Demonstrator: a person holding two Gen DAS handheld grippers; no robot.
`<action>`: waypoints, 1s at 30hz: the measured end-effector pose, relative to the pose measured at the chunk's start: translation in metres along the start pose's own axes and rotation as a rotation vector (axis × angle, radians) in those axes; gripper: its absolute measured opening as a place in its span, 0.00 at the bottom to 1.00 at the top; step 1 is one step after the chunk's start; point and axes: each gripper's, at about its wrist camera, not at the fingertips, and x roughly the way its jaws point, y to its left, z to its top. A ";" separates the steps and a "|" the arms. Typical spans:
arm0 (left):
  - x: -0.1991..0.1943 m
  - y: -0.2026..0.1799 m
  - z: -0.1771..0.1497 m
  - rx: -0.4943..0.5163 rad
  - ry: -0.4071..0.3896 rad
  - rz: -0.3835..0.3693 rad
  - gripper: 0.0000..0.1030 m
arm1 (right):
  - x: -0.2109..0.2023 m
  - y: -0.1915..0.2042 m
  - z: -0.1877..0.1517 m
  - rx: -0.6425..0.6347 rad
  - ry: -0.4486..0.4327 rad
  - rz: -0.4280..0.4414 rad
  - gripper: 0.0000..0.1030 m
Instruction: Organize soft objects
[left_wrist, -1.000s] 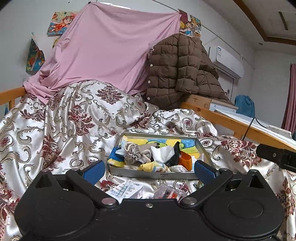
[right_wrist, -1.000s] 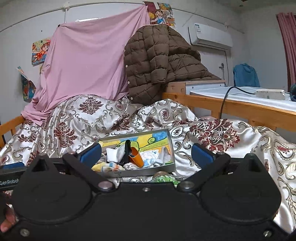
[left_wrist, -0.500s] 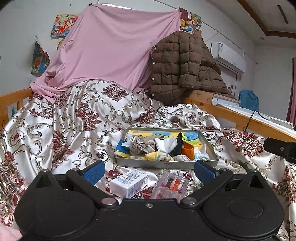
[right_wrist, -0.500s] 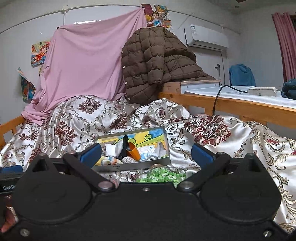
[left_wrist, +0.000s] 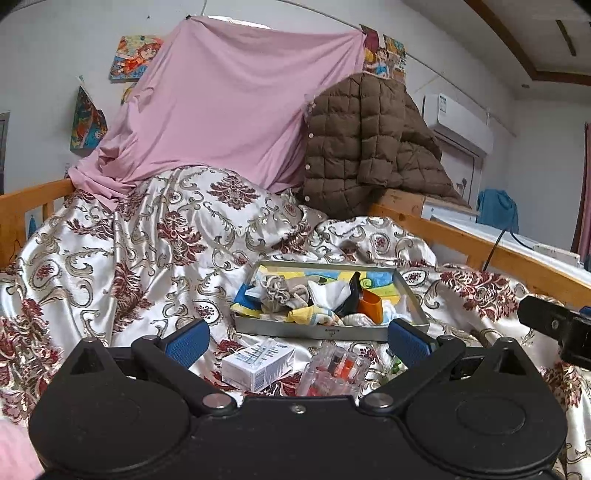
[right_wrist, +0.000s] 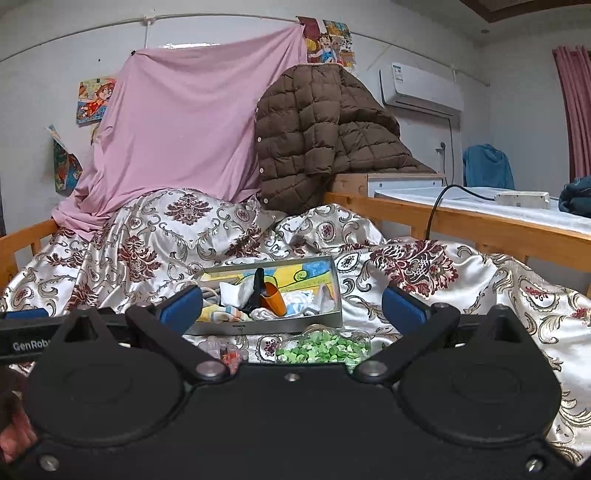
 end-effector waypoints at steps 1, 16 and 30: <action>-0.003 0.001 -0.001 -0.006 0.000 0.004 0.99 | -0.003 0.000 -0.001 0.001 0.000 -0.003 0.99; -0.004 0.009 -0.013 -0.033 0.068 0.073 0.99 | 0.016 0.006 -0.020 -0.079 0.139 -0.017 0.99; 0.015 0.015 -0.021 -0.060 0.159 0.110 0.99 | 0.048 0.020 -0.039 -0.114 0.244 -0.036 0.99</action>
